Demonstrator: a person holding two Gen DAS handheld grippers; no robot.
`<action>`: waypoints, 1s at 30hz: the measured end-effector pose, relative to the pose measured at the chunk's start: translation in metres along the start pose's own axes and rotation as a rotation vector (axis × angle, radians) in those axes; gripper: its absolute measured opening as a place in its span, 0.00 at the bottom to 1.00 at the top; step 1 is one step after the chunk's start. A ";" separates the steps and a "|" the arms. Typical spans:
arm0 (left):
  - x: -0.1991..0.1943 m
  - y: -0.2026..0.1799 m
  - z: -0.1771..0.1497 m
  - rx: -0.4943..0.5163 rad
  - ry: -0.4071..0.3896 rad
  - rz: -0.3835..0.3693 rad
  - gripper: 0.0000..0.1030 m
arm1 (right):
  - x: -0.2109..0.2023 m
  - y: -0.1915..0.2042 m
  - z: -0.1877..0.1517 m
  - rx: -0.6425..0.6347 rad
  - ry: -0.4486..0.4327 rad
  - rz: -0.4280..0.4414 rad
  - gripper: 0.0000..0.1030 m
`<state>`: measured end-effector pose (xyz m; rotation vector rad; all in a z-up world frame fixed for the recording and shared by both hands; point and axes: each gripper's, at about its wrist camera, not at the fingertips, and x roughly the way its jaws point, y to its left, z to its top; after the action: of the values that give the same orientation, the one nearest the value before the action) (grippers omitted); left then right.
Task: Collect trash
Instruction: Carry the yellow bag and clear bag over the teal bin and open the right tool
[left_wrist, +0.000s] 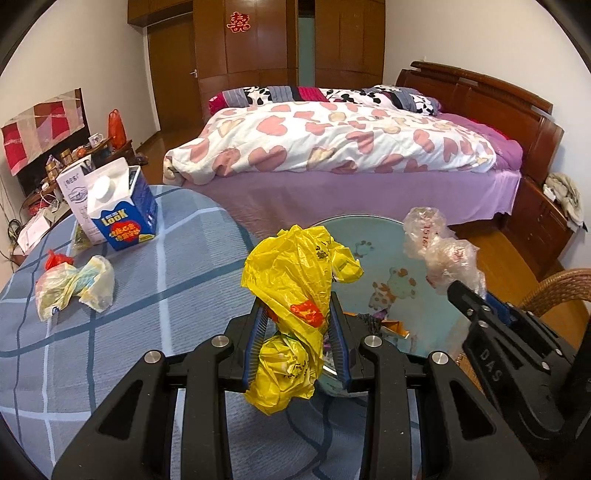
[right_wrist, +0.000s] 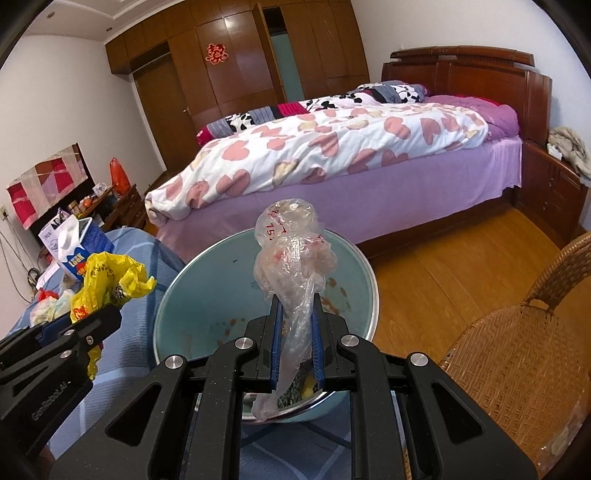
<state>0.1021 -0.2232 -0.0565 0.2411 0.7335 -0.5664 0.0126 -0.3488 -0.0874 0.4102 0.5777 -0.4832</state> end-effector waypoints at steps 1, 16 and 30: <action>0.001 0.000 0.000 0.000 0.002 0.000 0.31 | 0.004 -0.001 0.000 -0.004 0.008 -0.001 0.15; 0.012 0.000 -0.003 -0.012 0.025 -0.001 0.31 | 0.019 -0.005 0.003 -0.010 0.033 0.039 0.29; 0.020 -0.017 0.007 0.008 0.019 -0.052 0.44 | -0.001 -0.016 0.010 0.034 -0.027 -0.031 0.36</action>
<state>0.1086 -0.2476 -0.0656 0.2358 0.7579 -0.6177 0.0078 -0.3662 -0.0831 0.4271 0.5511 -0.5279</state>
